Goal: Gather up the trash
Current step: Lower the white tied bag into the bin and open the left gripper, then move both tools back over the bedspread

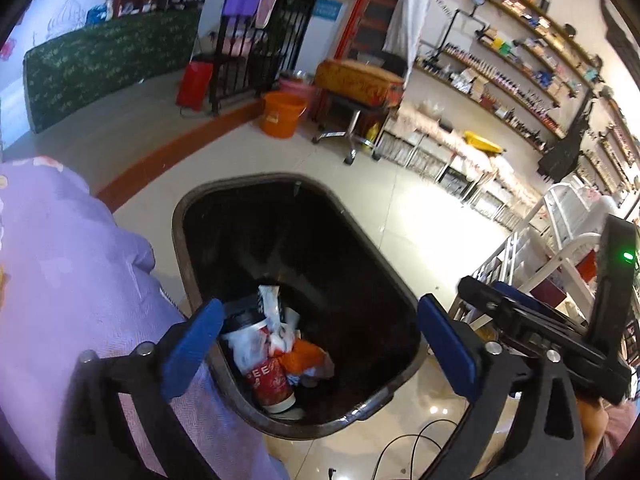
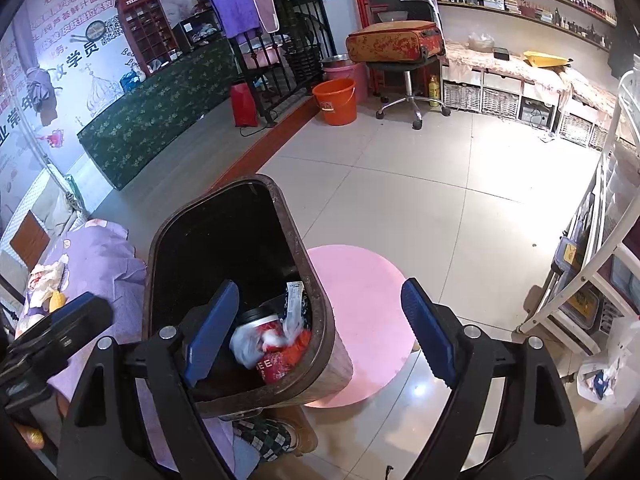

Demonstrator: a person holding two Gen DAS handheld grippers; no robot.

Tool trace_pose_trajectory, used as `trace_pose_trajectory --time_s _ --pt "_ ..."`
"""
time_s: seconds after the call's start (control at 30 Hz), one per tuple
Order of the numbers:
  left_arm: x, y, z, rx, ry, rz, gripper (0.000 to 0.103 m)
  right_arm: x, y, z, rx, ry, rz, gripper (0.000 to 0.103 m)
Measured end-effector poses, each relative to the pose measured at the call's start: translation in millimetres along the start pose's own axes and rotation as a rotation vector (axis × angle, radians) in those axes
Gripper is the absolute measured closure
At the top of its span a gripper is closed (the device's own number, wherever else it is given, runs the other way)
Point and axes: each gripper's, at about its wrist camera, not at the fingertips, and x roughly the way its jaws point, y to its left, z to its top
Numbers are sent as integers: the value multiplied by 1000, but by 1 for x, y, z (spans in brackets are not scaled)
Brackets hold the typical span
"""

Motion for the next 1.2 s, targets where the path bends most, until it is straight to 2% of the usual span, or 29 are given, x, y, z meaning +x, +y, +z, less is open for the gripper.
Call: trace_pose_trajectory --time_s 0.13,0.3,0.37,0.57,0.77,0.93,1.2 --pt "-15 -8 -1 21 -45 -24 6 0 4 0 -11 2 9 20" --pt "-41 -8 -7 27 -113 -12 6 -1 16 1 -35 -3 33 18" --pt "-56 -2 -12 8 -148 1 6 -2 24 -1 -48 -5 49 14" --pt "-90 12 -25 -2 -190 47 6 -1 62 -8 -124 12 117 14" --pt "-116 30 -42 0 -212 170 6 -3 115 -23 -228 48 226 14" --pt "-143 61 -59 -87 -229 260 6 -2 173 -41 -339 87 331 13" --pt "-183 117 -92 -197 -208 474 6 -4 258 -71 -546 161 467 13"
